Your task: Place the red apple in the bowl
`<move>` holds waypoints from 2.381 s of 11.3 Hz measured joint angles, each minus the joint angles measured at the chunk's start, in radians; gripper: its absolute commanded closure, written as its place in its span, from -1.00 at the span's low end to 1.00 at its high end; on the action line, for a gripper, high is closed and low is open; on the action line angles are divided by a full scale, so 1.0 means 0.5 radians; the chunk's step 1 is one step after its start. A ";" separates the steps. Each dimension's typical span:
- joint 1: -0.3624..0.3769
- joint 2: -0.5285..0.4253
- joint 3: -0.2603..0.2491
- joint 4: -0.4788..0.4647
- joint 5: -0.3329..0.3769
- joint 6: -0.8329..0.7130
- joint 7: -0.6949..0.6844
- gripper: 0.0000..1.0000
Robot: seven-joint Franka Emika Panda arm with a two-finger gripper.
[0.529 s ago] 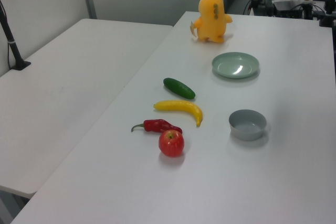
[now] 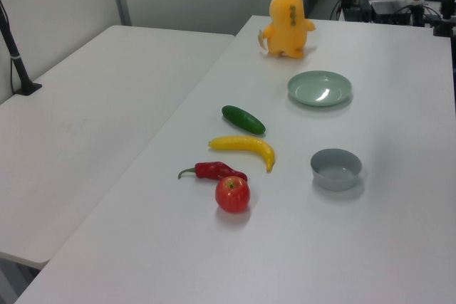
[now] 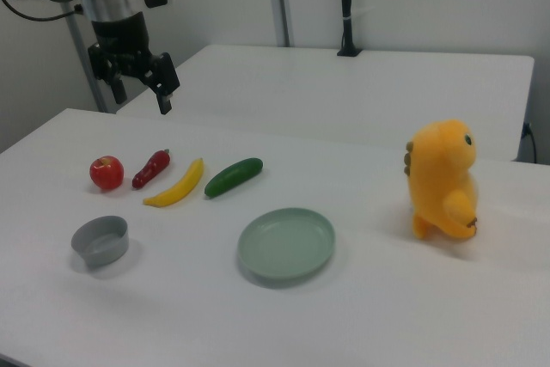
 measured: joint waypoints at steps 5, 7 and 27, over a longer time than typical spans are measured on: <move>0.000 0.000 -0.011 0.000 0.000 0.000 0.000 -1.00; 0.010 0.001 -0.010 -0.002 0.000 0.000 0.000 -1.00; 0.567 0.417 0.039 0.396 -0.003 0.352 0.592 -1.00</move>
